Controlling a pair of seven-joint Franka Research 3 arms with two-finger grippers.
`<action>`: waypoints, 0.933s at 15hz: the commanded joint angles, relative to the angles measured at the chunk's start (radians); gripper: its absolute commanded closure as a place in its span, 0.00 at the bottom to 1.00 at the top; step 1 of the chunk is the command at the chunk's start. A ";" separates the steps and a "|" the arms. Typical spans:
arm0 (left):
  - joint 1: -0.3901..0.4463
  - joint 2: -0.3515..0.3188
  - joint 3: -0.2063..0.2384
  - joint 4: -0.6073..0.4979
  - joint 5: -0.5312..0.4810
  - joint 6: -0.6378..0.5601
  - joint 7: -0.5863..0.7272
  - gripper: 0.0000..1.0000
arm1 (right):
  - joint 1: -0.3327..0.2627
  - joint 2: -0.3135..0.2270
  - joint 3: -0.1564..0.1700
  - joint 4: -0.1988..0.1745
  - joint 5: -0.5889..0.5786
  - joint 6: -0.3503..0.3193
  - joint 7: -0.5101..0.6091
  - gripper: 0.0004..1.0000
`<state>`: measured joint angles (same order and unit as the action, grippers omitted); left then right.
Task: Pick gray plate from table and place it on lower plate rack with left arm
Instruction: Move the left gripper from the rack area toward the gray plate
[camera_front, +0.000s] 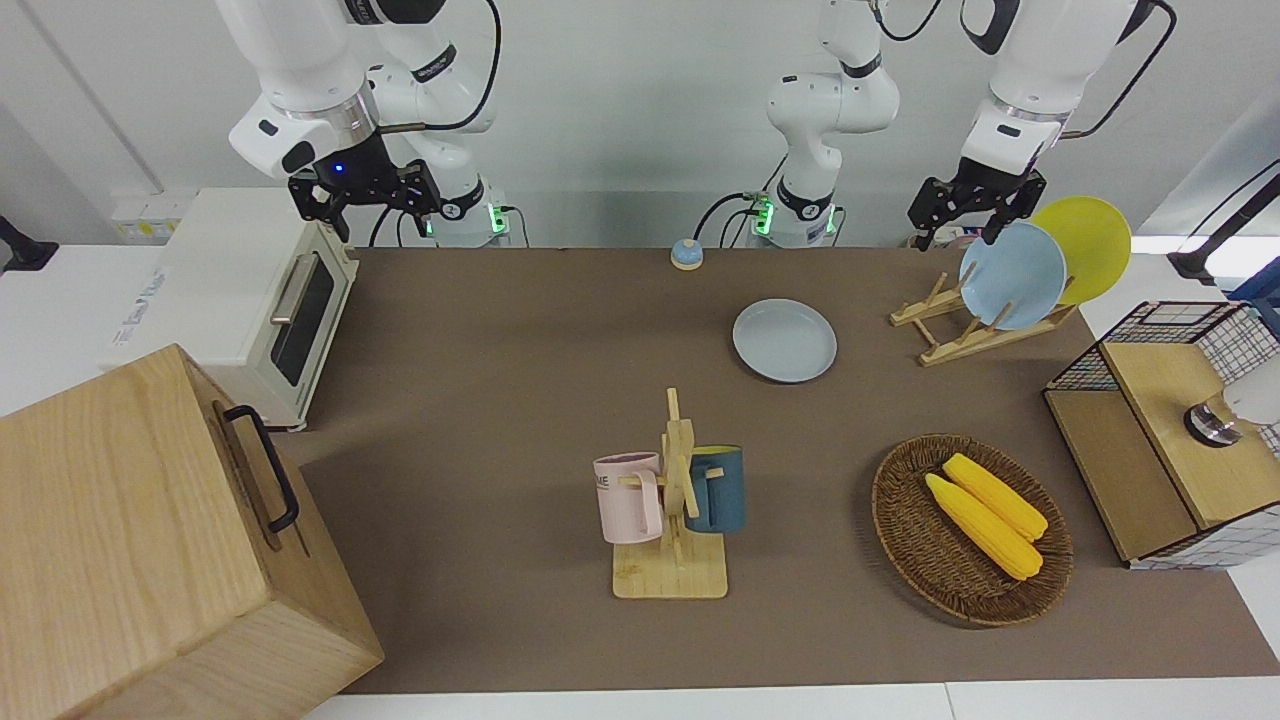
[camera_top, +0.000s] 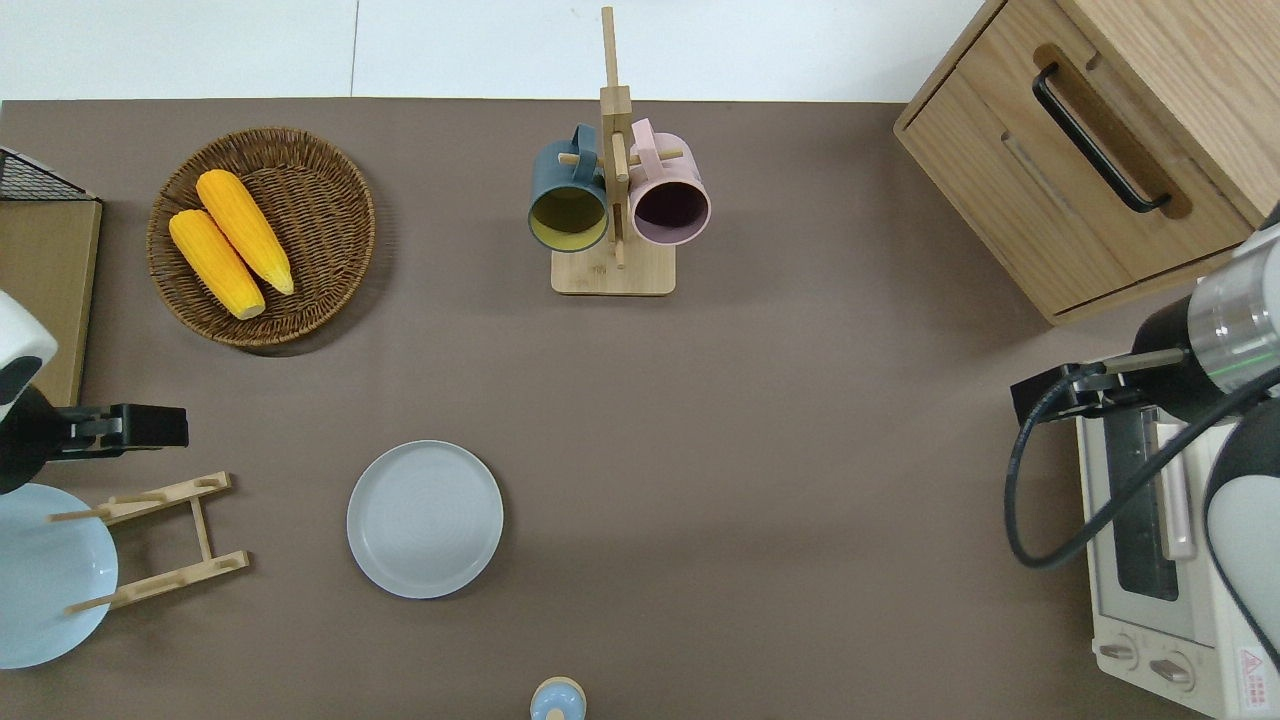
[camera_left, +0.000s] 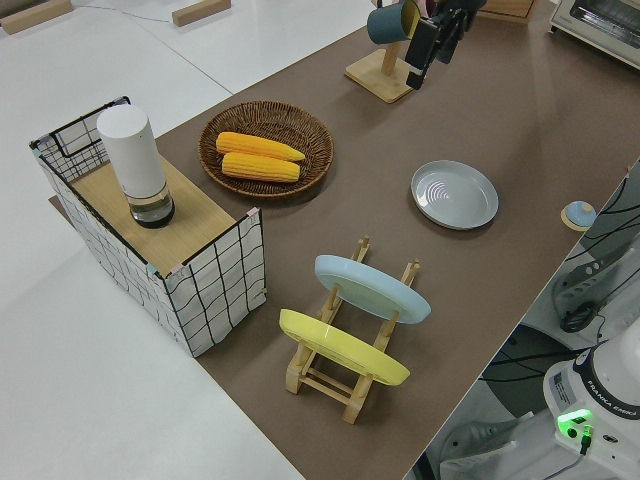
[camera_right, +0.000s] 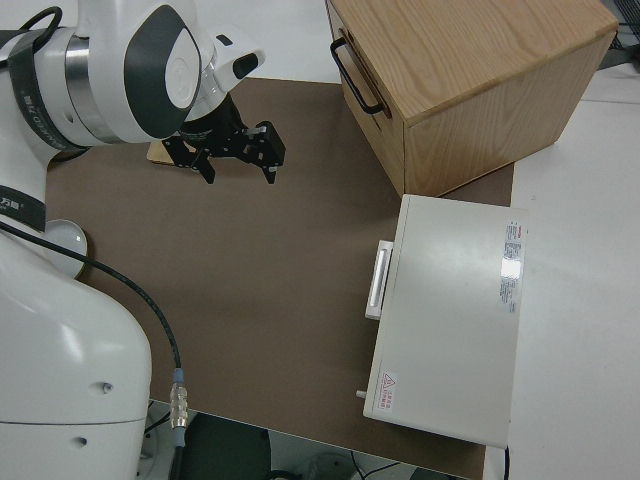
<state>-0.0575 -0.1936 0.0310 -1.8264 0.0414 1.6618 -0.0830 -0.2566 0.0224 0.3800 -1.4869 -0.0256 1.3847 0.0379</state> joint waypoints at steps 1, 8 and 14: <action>-0.001 0.013 0.000 0.007 -0.014 -0.020 -0.004 0.01 | -0.026 -0.002 0.023 0.010 -0.007 -0.015 0.013 0.02; -0.005 0.014 -0.002 -0.023 -0.015 -0.013 -0.007 0.01 | -0.026 -0.002 0.023 0.010 -0.007 -0.015 0.013 0.02; -0.007 0.014 -0.002 -0.125 -0.044 0.047 -0.011 0.01 | -0.026 -0.002 0.023 0.010 -0.007 -0.015 0.013 0.02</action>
<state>-0.0588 -0.1691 0.0269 -1.8831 0.0153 1.6593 -0.0835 -0.2566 0.0224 0.3800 -1.4869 -0.0256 1.3847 0.0379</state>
